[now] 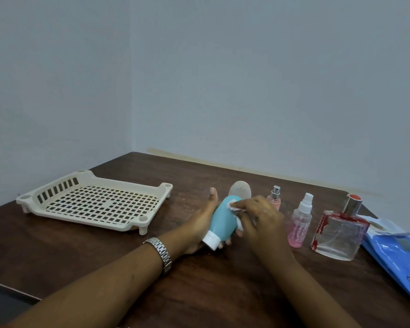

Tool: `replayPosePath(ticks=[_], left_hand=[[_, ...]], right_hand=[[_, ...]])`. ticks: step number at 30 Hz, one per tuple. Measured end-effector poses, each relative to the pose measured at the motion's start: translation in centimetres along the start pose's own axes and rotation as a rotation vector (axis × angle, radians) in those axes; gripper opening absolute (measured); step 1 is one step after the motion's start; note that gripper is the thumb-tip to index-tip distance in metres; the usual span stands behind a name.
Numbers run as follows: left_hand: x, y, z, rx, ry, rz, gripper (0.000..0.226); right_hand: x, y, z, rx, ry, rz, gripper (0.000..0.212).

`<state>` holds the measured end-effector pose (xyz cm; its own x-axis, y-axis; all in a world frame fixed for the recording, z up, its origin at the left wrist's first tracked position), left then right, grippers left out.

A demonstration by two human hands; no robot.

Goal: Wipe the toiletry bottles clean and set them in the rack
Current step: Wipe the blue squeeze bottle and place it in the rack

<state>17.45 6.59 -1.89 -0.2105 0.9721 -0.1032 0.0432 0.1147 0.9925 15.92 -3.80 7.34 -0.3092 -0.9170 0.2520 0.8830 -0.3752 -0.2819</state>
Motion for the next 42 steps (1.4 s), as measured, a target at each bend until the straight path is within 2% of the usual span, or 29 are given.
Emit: replayPosePath(ticks=[4, 7, 10, 14, 17, 21, 24, 26, 30, 33, 37, 42], left_hand=[[-1.0, 0.4, -0.3, -0.077, -0.111, 0.018, 0.082], [-0.6, 0.9, -0.1, -0.129, -0.080, -0.062, 0.060], [-0.2, 1.1, -0.1, -0.109, -0.040, -0.133, 0.049], [0.2, 1.0, 0.0, -0.099, 0.026, -0.140, 0.051], [0.3, 1.4, -0.2, -0.138, 0.030, -0.095, 0.042], [1.6, 3.3, -1.2, -0.210, 0.083, 0.064, 0.036], [4.0, 5.5, -2.2, -0.279, 0.170, 0.282, 0.021], [6.1, 7.0, -3.2, -0.323, 0.225, 0.359, 0.022], [10.8, 10.1, -5.9, -0.370, 0.283, 0.360, 0.024], [15.5, 12.1, -7.8, -0.402, 0.343, 0.486, 0.023], [22.9, 14.9, -10.2, -0.434, 0.541, 0.706, 0.017], [29.5, 16.4, -12.0, -0.390, 0.691, 1.053, 0.022]], right_hand=[[1.0, 2.9, 0.3, -0.122, 0.069, -0.060, 0.019], [1.3, 4.2, 0.0, -0.177, 0.076, -0.067, 0.017], [1.4, 4.8, -0.4, -0.214, 0.066, -0.053, 0.014], [-0.2, 4.1, -1.6, -0.191, -0.065, -0.044, 0.015], [-1.4, 3.2, -2.2, -0.128, -0.170, -0.037, 0.016], [-1.9, 2.1, -2.4, -0.023, -0.239, -0.077, 0.013], [-2.2, 1.4, -2.7, 0.015, -0.279, -0.105, 0.013], [-2.4, 1.3, -2.8, 0.025, -0.295, -0.121, 0.013], [-3.3, 0.3, -2.8, 0.085, -0.331, -0.153, 0.012], [-4.4, -1.6, -2.7, 0.135, -0.322, -0.141, 0.014], [-7.1, -3.6, -2.1, 0.074, -0.267, -0.089, 0.007], [-11.3, -5.3, -1.5, -0.131, -0.206, -0.043, 0.007]])
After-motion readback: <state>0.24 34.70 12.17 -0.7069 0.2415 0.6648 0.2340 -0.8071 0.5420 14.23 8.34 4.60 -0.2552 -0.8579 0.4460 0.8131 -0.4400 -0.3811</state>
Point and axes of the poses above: each hand's wrist, its own z-axis towards the middle knuckle, its own x-axis out of the back of the hand, y = z × x, the point moved 10 cm from there along z, towards the middle knuckle, and after that the axes turned 15 degrees about y, right-handed, at the moved point
